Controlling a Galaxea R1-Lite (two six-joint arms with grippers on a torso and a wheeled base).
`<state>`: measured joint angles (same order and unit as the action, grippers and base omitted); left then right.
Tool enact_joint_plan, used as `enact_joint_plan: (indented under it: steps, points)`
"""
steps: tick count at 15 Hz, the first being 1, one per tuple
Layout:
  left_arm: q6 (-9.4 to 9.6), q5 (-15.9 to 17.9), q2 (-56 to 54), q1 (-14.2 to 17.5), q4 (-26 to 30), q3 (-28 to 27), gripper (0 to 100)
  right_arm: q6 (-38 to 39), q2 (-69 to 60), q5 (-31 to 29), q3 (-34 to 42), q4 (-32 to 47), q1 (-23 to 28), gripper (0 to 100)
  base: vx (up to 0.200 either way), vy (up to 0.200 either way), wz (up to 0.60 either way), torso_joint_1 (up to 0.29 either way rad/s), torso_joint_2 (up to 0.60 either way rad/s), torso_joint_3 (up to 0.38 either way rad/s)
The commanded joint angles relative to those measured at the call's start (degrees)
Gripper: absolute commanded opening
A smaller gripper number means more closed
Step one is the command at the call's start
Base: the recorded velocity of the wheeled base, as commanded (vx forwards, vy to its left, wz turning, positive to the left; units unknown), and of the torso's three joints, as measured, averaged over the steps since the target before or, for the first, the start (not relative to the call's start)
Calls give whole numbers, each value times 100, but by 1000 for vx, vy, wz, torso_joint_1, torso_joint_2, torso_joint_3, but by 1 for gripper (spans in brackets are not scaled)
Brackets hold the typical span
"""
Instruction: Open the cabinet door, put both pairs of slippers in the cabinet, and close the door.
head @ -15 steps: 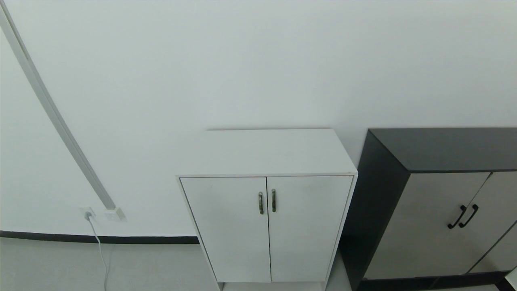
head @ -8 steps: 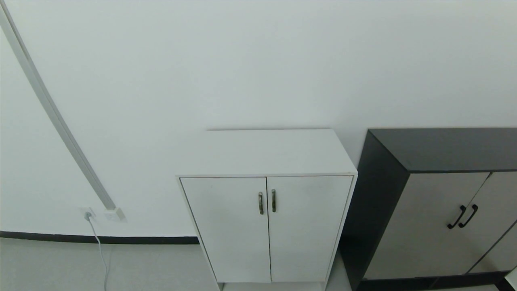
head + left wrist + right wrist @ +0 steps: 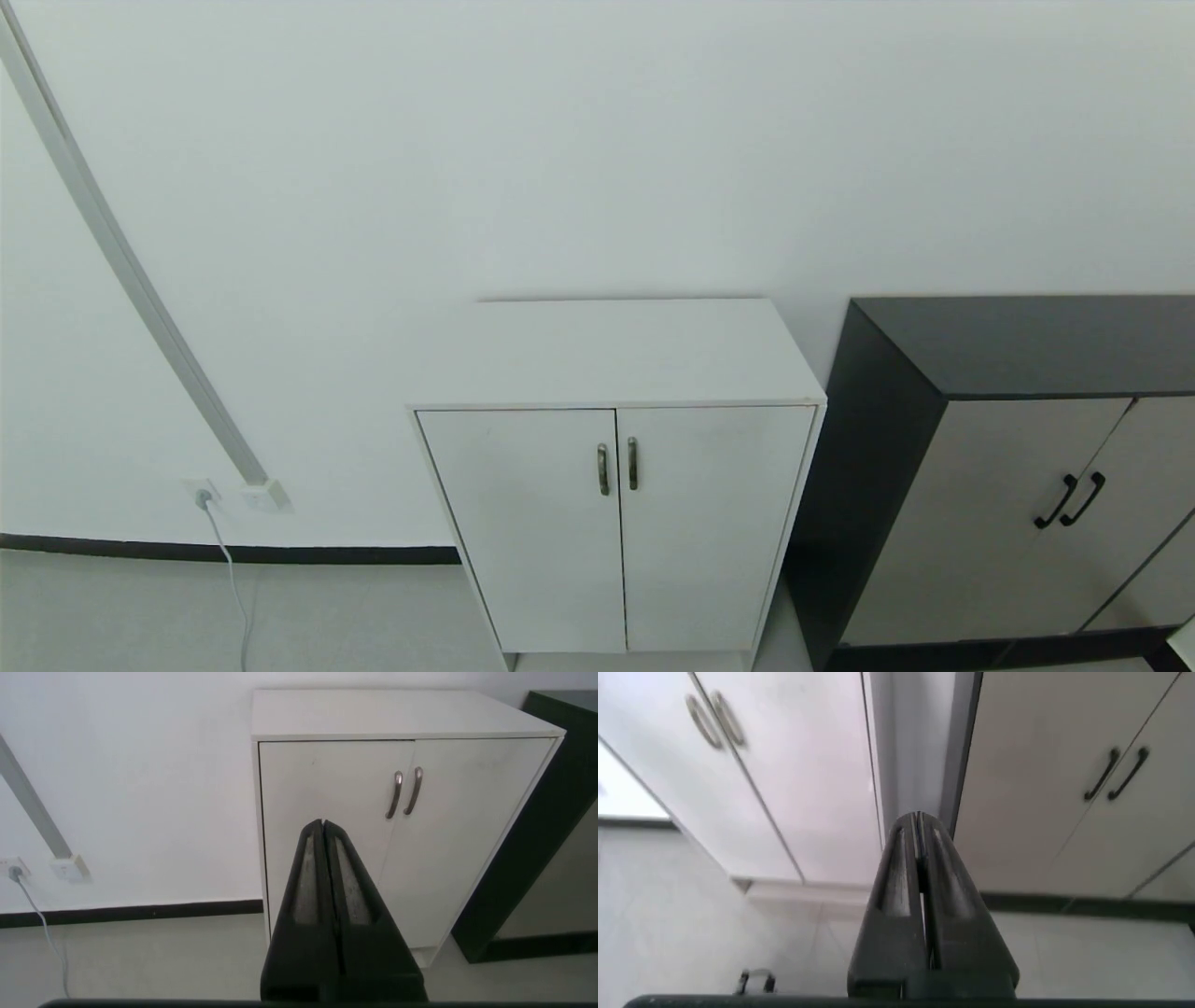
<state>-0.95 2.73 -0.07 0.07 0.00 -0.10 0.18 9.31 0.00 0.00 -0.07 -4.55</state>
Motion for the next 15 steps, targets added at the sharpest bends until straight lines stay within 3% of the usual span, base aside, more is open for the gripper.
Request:
enact_joint_plan:
  steps: [1,4,6,15]
  points:
    - [-2,-1,7,1,0,1,0,8,-369,-26,0,-10,15,0,0,0,0,0,0,0]
    - [-2,-1,7,1,0,1,0,-97,-404,-193,-9,7,138,0,0,0,0,0,0,0]
    - [-2,-1,7,1,0,1,0,-194,-430,-167,-9,7,674,0,0,0,0,0,0,0]
    - [51,26,7,1,0,1,0,166,-931,-343,0,-19,455,0,0,0,0,0,0,0]
